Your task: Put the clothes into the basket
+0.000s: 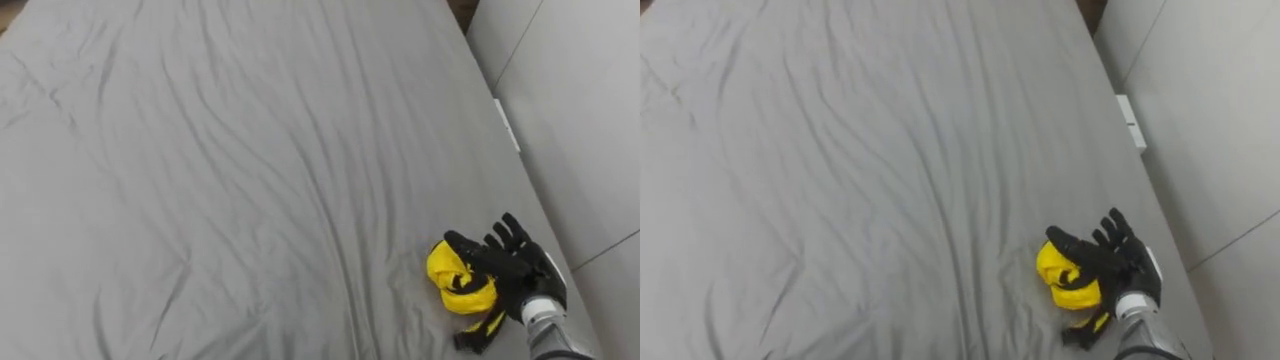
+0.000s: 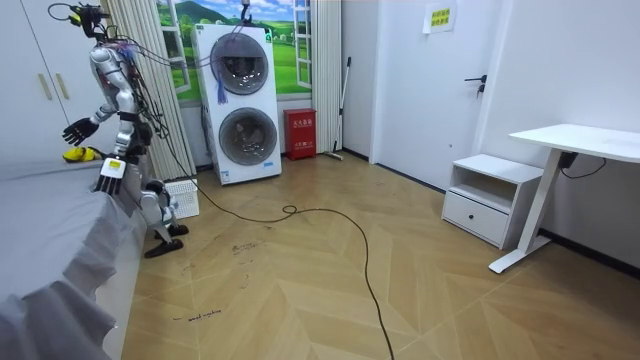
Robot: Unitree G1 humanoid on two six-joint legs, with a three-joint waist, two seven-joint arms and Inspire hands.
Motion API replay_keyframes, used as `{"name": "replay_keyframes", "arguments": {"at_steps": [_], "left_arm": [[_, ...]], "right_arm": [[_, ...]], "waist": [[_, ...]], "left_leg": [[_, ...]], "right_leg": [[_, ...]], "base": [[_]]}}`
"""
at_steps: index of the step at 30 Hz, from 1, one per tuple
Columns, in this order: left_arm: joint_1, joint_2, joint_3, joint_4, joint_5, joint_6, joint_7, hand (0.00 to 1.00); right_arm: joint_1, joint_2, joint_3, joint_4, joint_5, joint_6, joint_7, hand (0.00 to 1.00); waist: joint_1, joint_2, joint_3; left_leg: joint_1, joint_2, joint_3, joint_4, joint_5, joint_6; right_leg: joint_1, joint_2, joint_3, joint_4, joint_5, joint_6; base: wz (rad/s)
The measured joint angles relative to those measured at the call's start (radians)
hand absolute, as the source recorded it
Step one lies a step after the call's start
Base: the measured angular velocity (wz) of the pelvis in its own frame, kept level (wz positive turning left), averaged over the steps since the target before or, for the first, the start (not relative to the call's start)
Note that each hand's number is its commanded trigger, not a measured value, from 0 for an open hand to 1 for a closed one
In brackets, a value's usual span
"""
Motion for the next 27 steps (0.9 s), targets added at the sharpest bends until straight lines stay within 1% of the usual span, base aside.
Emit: {"name": "replay_keyframes", "arguments": {"at_steps": [3,4,5,6,7,8,10,11,12,14,15,16,17,19,20,22,24,26,27], "left_arm": [[-0.011,0.026,0.005,0.006,0.005,0.001,0.000,0.00],[-0.023,0.042,0.005,0.013,0.005,0.003,-0.001,0.00],[-0.033,0.057,0.005,0.017,0.005,0.006,-0.001,0.00],[-0.039,0.062,0.005,0.023,0.006,0.006,-0.001,0.00],[-0.053,0.065,0.006,0.037,0.006,0.007,-0.001,0.00],[-0.066,0.065,0.015,0.052,0.006,0.008,-0.001,0.00],[-0.079,0.070,0.025,0.062,0.005,0.011,-0.001,0.00],[-0.095,0.073,0.025,0.076,0.007,0.012,-0.001,0.00],[-0.105,0.074,0.025,0.085,0.007,0.013,-0.001,0.00],[-0.136,0.073,0.025,0.100,0.007,0.028,-0.001,0.00],[-0.142,0.073,0.025,0.104,0.007,0.029,-0.001,0.00],[-0.155,0.073,0.024,0.115,0.006,0.031,-0.001,0.00],[-0.164,0.073,0.024,0.121,0.006,0.035,-0.001,0.00],[-0.174,0.071,0.023,0.121,0.005,0.043,-0.001,0.00],[-0.180,0.070,0.023,0.126,0.006,0.046,-0.001,0.00],[-0.185,0.070,0.024,0.130,0.006,0.048,-0.001,0.00],[-0.188,0.070,0.024,0.134,0.006,0.048,-0.001,0.00],[-0.194,0.070,0.024,0.141,0.006,0.049,-0.001,0.00],[-0.194,0.070,0.024,0.141,0.007,0.049,-0.001,0.00]], "right_arm": [[-0.054,-0.003,0.000,0.092,-0.013,0.001,-0.011,0.00],[-0.081,-0.003,0.000,0.137,-0.031,0.001,-0.014,0.00],[-0.106,-0.003,0.001,0.179,-0.039,0.001,-0.018,0.00],[-0.119,-0.003,0.001,0.203,-0.039,0.001,-0.020,0.00],[-0.148,-0.003,0.002,0.250,-0.039,0.001,-0.026,0.00],[-0.176,-0.003,0.003,0.290,-0.036,0.000,-0.028,0.00],[-0.200,-0.003,0.006,0.336,-0.038,-0.004,-0.030,0.00],[-0.208,-0.005,0.006,0.361,-0.039,-0.005,-0.034,0.00],[-0.211,-0.007,0.008,0.371,-0.040,-0.006,-0.034,0.00],[-0.219,-0.017,0.021,0.395,-0.051,-0.017,-0.034,0.00],[-0.225,-0.018,0.021,0.405,-0.065,-0.019,-0.033,0.00],[-0.242,-0.019,0.022,0.442,-0.097,-0.023,-0.032,0.00],[-0.250,-0.019,0.022,0.470,-0.120,-0.025,-0.030,0.00],[-0.251,-0.022,0.021,0.481,-0.131,-0.027,-0.029,0.00],[-0.251,-0.025,0.024,0.493,-0.156,-0.032,-0.026,0.00],[-0.248,-0.028,0.027,0.501,-0.195,-0.038,-0.018,0.00],[-0.246,-0.029,0.032,0.521,-0.220,-0.040,-0.008,0.00],[-0.246,-0.033,0.046,0.544,-0.246,-0.041,-0.001,0.00],[-0.246,-0.034,0.049,0.545,-0.259,-0.041,0.000,0.00]], "waist": [[0.012,0.000,-0.0002],[0.014,-0.001,0.0001],[0.019,0.002,-0.0016],[0.020,0.004,-0.0034],[0.023,0.003,-0.0028],[0.026,0.003,-0.0025],[0.035,0.000,-0.0007],[0.045,-0.002,0.0007],[0.048,-0.001,0.0015],[0.052,0.003,0.0043],[0.054,0.003,0.0047],[0.052,0.007,0.0082],[0.051,0.010,0.0095],[0.051,0.013,0.0101],[0.051,0.016,0.0122],[0.052,0.017,0.0129],[0.050,0.017,0.0130],[0.050,0.018,0.0125],[0.049,0.018,0.0116]], "left_leg": [[-0.026,0.000,-0.004,0.004,0.000,0.000],[-0.038,-0.001,-0.010,0.006,0.001,0.000],[-0.045,-0.001,-0.010,0.004,0.003,0.000],[-0.051,-0.001,-0.010,0.004,0.003,0.000],[-0.056,-0.002,-0.010,0.002,0.004,0.001],[-0.061,-0.003,-0.010,0.001,0.004,0.001],[-0.065,-0.003,-0.011,0.000,0.004,0.001],[-0.065,-0.003,-0.012,-0.003,0.004,0.001],[-0.067,-0.003,-0.013,-0.003,0.004,0.001],[-0.083,-0.004,-0.024,-0.003,0.005,0.002],[-0.086,-0.005,-0.025,-0.003,0.005,0.003],[-0.091,-0.004,-0.026,-0.003,0.006,0.003],[-0.094,-0.004,-0.028,-0.003,0.006,0.004],[-0.103,-0.004,-0.030,-0.001,0.007,0.006],[-0.105,-0.003,-0.030,0.000,0.008,0.007],[-0.107,-0.005,-0.028,0.001,0.008,0.008],[-0.109,-0.007,-0.027,0.001,0.009,0.010],[-0.113,-0.009,-0.026,0.004,0.009,0.013],[-0.116,-0.011,-0.026,0.004,0.010,0.014]], "right_leg": [[-0.019,0.000,-0.008,0.003,0.001,-0.001],[-0.023,-0.001,-0.013,0.003,0.001,-0.002],[-0.034,-0.001,-0.014,0.004,0.001,-0.002],[-0.037,-0.002,-0.015,0.005,0.001,-0.002],[-0.043,-0.002,-0.017,0.005,0.001,-0.002],[-0.050,-0.003,-0.018,0.006,0.001,-0.002],[-0.054,-0.003,-0.020,0.005,0.002,-0.001],[-0.055,-0.004,-0.022,0.005,0.002,-0.001],[-0.056,-0.004,-0.027,0.005,0.002,-0.001],[-0.072,-0.007,-0.039,0.014,0.002,0.000],[-0.076,-0.007,-0.042,0.014,0.002,0.000],[-0.078,-0.008,-0.048,0.013,0.003,0.002],[-0.079,-0.010,-0.052,0.013,0.003,0.003],[-0.085,-0.012,-0.056,0.013,0.002,0.006],[-0.086,-0.014,-0.059,0.013,0.003,0.010],[-0.087,-0.017,-0.062,0.013,0.001,0.015],[-0.088,-0.019,-0.064,0.012,-0.002,0.024],[-0.088,-0.023,-0.074,0.012,-0.009,0.048],[-0.089,-0.025,-0.079,0.012,-0.012,0.052]], "base": [[0.06],[0.08],[0.08],[0.04],[0.00],[0.00],[0.00],[0.03],[0.11],[0.12],[0.06],[0.09],[0.09],[0.07],[0.05],[0.02],[0.00],[0.08],[0.17]]}}
